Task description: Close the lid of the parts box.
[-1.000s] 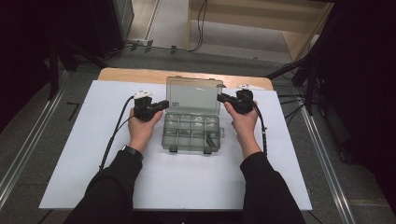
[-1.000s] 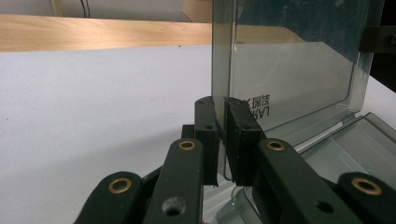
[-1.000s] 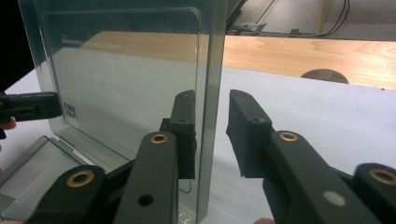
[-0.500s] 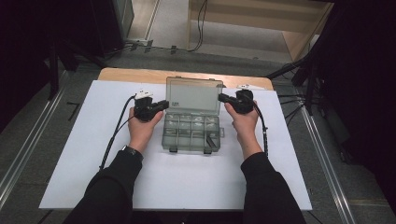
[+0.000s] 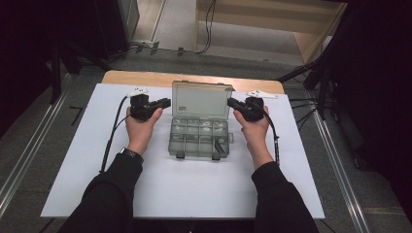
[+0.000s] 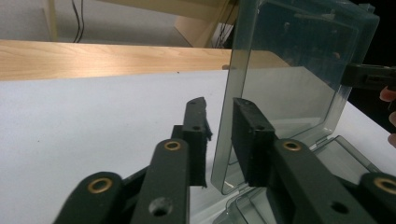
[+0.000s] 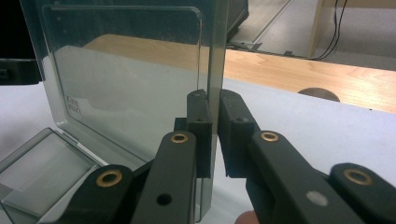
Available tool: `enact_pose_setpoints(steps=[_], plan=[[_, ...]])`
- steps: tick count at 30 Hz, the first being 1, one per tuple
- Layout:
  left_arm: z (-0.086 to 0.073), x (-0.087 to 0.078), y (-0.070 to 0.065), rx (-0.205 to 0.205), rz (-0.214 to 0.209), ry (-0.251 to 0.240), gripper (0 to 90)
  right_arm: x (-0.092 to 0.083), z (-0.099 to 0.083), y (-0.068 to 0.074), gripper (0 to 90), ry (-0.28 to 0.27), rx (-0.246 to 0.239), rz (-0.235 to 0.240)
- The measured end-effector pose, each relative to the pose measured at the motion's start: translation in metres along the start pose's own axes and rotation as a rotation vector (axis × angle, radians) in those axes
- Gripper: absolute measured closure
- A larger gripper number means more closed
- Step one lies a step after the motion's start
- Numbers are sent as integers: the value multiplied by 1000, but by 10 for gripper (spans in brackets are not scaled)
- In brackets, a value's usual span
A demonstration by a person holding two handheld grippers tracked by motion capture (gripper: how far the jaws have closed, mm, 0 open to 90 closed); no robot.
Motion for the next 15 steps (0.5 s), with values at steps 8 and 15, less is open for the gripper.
enact_pose_setpoints(steps=[8, 15], plan=[[5, 14, 7, -52, -22, 50, 884, -4, -7, 2, 817, -50, -46, 6], [6, 27, 9, -90, -35, 81, 890, -7, -10, 4, 817, -77, -77, 8]])
Point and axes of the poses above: each handheld gripper's, and its own axes: x roughly forward along the jaws, z roughly out of its top, y roughly to its left, the point moved 1 cm from there along x, roughly forward along the jaws, and after that the axes turned 1 degree about x, right-handed, at the moved point
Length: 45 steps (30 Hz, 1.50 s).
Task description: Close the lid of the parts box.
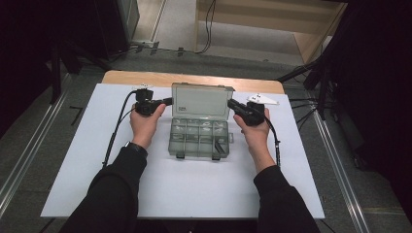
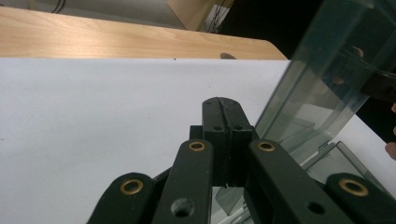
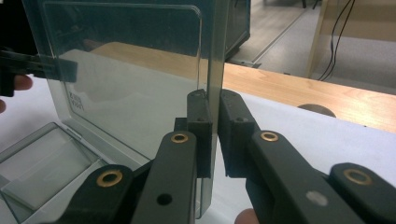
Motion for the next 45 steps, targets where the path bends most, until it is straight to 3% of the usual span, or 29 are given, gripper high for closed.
enact_pose_setpoints(steps=[3, 11, 16, 24, 27, 35, 45], plan=[[1, 1, 1, -42, -20, -10, 890, -1, -1, 0, 817, -6, -7, 4], [8, 5, -3, -26, -32, 5, 890, -3, -1, 1, 815, -10, -21, 8], [8, 5, -4, -24, -47, -2, 889, -5, -1, 0, 802, -7, -1, 17], [9, 3, -8, -3, -60, -9, 888, -17, 1, -2, 590, 1, 65, 57], [8, 3, -9, -1, -61, -14, 887, -22, 0, -3, 565, 1, 70, 74], [5, 0, -11, 11, -63, -16, 888, -34, -4, -4, 572, -4, 47, 100], [4, -4, -12, 29, -72, -20, 888, -38, -3, -12, 745, -17, 94, 68]])
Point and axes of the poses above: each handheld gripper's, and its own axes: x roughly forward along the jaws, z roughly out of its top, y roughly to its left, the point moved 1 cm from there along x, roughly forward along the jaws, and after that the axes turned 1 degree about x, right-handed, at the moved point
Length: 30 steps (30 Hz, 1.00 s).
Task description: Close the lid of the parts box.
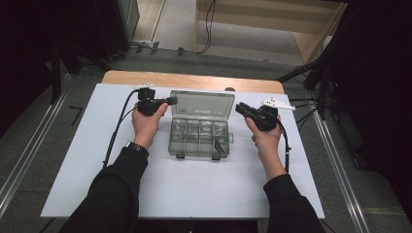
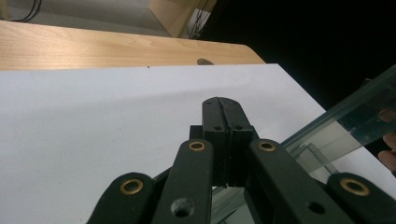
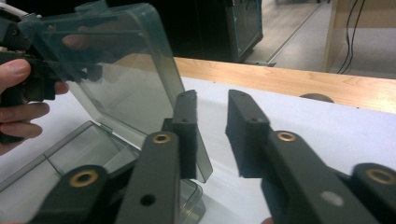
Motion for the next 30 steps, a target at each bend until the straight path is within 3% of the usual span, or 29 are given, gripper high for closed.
enact_pose_setpoints(steps=[9, 30], plan=[[-2, -2, -3, 14, -3, -3, 888, 7, 3, 5, 869, 16, 27, -11], [-7, -10, -11, 38, -28, -15, 888, 12, 1, 15, 875, 22, 24, 11]])
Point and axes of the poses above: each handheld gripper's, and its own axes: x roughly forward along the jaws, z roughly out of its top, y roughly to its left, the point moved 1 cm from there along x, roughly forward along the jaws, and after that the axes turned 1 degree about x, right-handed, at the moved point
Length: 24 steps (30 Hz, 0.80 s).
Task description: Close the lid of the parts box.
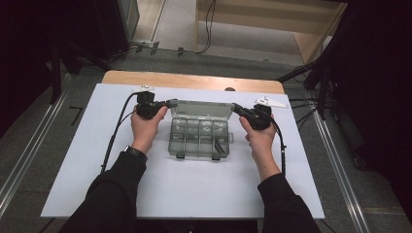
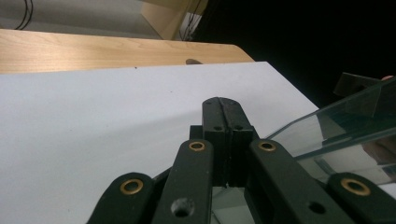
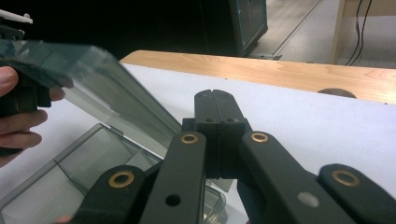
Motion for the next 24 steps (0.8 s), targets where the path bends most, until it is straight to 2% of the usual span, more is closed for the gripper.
enact_pose_setpoints(steps=[4, 24], plan=[[-1, -4, -2, 12, -7, 0, 888, 0, -2, 3, 875, 0, -7, -14], [-10, -19, -8, 50, -24, -23, 888, -7, -10, 7, 872, -12, -11, -19]])
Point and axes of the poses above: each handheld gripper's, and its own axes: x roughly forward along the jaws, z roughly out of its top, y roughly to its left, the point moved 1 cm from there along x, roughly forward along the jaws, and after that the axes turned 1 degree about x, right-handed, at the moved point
